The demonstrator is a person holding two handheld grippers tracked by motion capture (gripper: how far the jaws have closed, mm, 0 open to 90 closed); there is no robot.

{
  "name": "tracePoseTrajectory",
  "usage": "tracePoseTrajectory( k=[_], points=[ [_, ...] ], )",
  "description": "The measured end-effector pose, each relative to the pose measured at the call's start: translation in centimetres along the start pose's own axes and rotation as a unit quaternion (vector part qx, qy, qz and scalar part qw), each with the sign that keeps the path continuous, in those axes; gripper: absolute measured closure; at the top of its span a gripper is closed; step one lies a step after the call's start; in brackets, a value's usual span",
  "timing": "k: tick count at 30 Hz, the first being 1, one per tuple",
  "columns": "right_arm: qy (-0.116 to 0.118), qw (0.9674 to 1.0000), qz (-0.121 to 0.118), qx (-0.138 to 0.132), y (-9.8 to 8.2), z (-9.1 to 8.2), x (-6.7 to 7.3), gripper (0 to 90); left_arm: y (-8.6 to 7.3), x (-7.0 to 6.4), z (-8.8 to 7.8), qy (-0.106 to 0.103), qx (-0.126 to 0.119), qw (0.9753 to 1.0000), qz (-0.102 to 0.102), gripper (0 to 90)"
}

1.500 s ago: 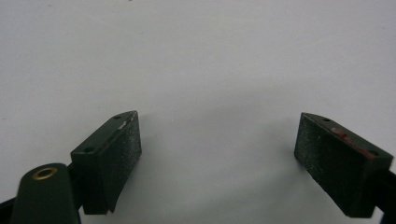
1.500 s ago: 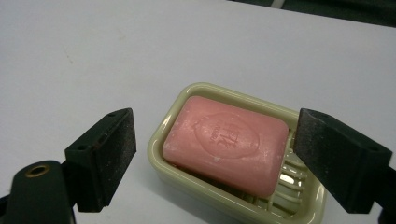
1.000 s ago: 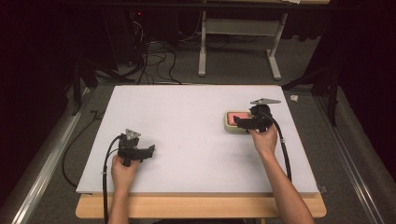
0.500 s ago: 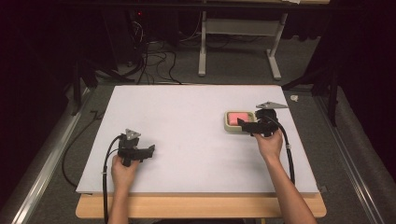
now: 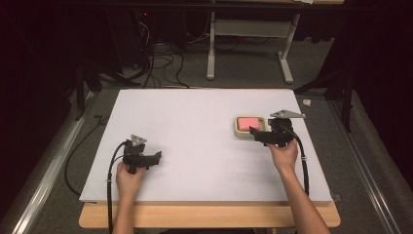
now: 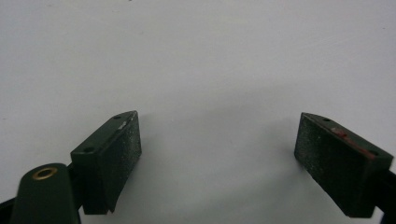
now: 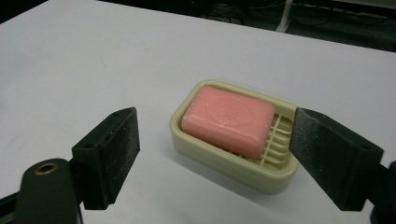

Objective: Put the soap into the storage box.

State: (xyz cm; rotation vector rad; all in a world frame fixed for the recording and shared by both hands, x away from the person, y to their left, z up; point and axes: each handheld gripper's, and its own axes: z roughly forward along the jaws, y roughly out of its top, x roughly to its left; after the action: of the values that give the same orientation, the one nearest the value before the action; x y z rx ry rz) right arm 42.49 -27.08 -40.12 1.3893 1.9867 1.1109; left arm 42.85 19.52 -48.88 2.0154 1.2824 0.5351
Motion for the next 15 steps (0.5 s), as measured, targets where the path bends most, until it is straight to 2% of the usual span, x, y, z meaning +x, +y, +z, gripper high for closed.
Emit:
tracePoseTrajectory(
  k=[15],
  points=[
    [0.006, 0.9998, 0.004, -0.017, -0.9, -1.4, 0.3, 17.1, 0.0, 0.0, 0.0, 0.000, 0.000, 1.0000, 0.000, 15.1]
  ],
)
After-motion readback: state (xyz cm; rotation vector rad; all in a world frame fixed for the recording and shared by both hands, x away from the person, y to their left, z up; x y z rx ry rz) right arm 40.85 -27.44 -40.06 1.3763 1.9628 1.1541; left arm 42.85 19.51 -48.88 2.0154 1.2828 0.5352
